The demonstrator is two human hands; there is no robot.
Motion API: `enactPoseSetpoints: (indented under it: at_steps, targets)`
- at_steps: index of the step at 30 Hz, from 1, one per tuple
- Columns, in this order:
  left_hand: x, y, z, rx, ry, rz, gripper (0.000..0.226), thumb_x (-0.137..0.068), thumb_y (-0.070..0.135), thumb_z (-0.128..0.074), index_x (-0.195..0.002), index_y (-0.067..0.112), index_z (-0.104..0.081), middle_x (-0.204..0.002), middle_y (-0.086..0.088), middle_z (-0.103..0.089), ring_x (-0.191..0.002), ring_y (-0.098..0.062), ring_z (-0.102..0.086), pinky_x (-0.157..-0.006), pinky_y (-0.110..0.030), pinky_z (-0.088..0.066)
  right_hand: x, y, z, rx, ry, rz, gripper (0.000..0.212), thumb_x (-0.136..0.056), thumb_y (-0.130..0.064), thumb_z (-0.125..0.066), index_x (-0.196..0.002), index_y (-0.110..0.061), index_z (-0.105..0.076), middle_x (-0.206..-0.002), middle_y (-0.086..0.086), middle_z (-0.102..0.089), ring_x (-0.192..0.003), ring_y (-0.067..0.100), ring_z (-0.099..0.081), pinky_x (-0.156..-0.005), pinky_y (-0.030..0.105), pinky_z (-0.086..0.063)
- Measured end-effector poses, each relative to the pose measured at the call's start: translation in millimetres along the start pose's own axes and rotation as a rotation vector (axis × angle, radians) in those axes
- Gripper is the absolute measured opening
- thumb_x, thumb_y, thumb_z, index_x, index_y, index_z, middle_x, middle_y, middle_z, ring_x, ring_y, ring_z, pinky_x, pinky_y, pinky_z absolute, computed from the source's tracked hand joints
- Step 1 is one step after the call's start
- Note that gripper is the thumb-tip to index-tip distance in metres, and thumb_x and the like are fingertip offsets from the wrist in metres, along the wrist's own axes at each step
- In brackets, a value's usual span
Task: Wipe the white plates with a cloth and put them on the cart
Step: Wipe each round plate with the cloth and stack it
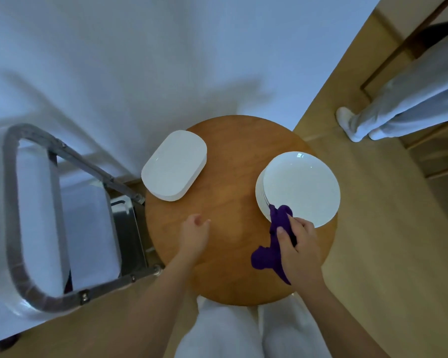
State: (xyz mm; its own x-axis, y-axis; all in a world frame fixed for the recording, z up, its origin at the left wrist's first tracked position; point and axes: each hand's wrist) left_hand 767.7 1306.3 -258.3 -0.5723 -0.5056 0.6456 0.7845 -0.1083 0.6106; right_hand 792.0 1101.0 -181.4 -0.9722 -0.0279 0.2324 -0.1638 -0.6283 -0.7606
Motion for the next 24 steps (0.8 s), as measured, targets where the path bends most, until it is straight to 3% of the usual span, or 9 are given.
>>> enactPoseSetpoints:
  at_steps: [2, 4, 11, 14, 17, 24]
  targets:
    - [15.3, -0.5, -9.5, 0.063, -0.015, 0.088, 0.046, -0.096, 0.03, -0.054, -0.137, 0.011, -0.045, -0.133, -0.008, -0.052, -0.115, -0.022, -0.052, -0.093, -0.033, -0.045, -1.9, 8.0, 11.0, -0.005, -0.021, -0.008, 0.032, -0.093, -0.021, -0.053, -0.125, -0.015, -0.054, -0.113, -0.005, -0.045, -0.1, 0.016, -0.053, -0.077, 0.034, -0.053]
    - [26.9, 1.9, -17.1, 0.124, -0.034, 0.147, 0.047, -0.095, 0.033, -0.054, -0.136, 0.01, -0.046, -0.132, -0.008, -0.052, -0.114, -0.022, -0.051, -0.095, -0.035, -0.043, -6.1, 13.6, 19.5, 0.0, -0.055, -0.001, 0.034, -0.093, -0.023, -0.053, -0.127, -0.015, -0.053, -0.114, -0.005, -0.045, -0.102, 0.016, -0.052, -0.078, 0.031, -0.052]
    - [48.1, 41.0, -73.2, 0.124, 0.016, 0.141, 0.056, -0.088, 0.048, -0.06, -0.132, 0.015, -0.052, -0.126, -0.005, -0.06, -0.111, -0.022, -0.058, -0.097, -0.041, -0.049, -41.3, 32.3, 67.2, -0.056, -0.201, 0.047, 0.037, -0.094, -0.024, -0.053, -0.13, -0.017, -0.048, -0.118, -0.004, -0.045, -0.104, 0.016, -0.052, -0.079, 0.03, -0.054]
    - [45.6, 64.3, -106.6, -0.068, 0.041, 0.137, 0.063, -0.086, 0.057, -0.057, -0.131, 0.014, -0.053, -0.121, -0.004, -0.062, -0.107, -0.021, -0.061, -0.089, -0.035, -0.052, -57.6, 44.2, 86.3, -0.05, -0.182, 0.081, 0.033, -0.094, -0.023, -0.051, -0.126, -0.017, -0.052, -0.111, -0.008, -0.045, -0.097, 0.011, -0.053, -0.07, 0.016, -0.047]
    - [42.0, 85.8, -137.7, -0.301, 0.058, 0.133, 0.058, -0.086, 0.065, -0.05, -0.108, 0.012, -0.06, -0.087, 0.0, -0.062, -0.079, -0.014, -0.061, -0.064, -0.027, -0.051, -72.2, 62.1, 105.2, -0.04, -0.194, 0.092, 0.031, -0.094, -0.021, -0.051, -0.124, -0.014, -0.055, -0.109, -0.007, -0.046, -0.096, 0.01, -0.052, -0.065, 0.01, -0.041]
    - [35.0, 108.7, -152.8, -0.474, 0.046, 0.067, 0.037, -0.098, 0.039, -0.043, -0.11, 0.008, -0.061, -0.098, -0.007, -0.064, -0.082, -0.019, -0.058, -0.064, -0.028, -0.044, -87.1, 86.1, 125.3, -0.038, -0.243, 0.069, 0.032, -0.094, -0.022, -0.051, -0.125, -0.015, -0.055, -0.108, -0.008, -0.045, -0.094, 0.004, -0.051, -0.068, 0.01, -0.038]
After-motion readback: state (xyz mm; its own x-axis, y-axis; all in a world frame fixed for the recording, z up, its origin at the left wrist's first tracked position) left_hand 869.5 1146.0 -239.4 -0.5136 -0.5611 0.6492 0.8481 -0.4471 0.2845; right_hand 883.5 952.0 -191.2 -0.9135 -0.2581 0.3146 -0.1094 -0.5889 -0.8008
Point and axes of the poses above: each hand's wrist, its own x-axis away from the middle knuckle, its own z-axis out of the back of the hand, y = z × x
